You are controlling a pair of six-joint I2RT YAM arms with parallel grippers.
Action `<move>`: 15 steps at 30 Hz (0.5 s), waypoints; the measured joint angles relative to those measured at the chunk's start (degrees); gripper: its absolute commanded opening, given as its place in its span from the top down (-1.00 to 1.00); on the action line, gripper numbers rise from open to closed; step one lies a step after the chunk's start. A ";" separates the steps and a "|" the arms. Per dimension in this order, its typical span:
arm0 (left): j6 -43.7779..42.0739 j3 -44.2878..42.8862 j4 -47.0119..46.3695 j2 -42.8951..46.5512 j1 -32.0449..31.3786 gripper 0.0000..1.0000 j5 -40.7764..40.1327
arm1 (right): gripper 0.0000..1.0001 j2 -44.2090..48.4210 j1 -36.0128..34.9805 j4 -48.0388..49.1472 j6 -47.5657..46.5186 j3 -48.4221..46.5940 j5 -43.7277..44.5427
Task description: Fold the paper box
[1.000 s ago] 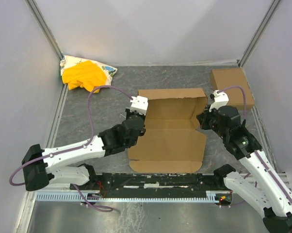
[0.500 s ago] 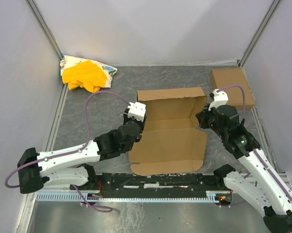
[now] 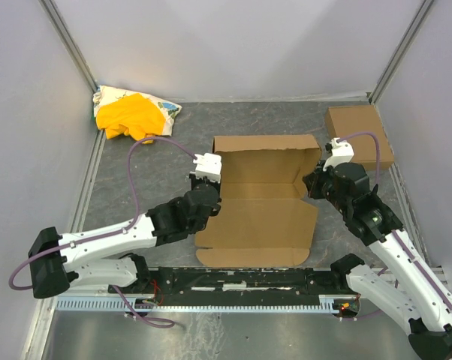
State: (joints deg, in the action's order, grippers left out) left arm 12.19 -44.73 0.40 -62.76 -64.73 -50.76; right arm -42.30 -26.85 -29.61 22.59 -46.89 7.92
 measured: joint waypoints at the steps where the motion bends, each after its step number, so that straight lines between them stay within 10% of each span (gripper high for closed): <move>1: 0.07 -0.68 0.37 -0.66 0.00 0.94 -0.28 | 0.96 0.00 0.00 0.00 0.09 0.00 0.24; 7: 0.13 -2.16 1.51 -2.10 -0.28 0.11 -0.98 | 0.96 -0.09 0.02 0.15 0.22 0.00 1.66; 15: 0.11 0.85 1.68 3.28 -0.79 -0.09 4.33 | 0.96 -2.43 0.28 0.68 0.92 -0.02 4.37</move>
State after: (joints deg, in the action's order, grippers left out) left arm 12.29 -43.88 2.09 -59.48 -65.52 -46.44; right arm -44.73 -26.57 -28.93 23.51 -46.92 12.29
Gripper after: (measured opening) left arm 0.537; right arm 0.048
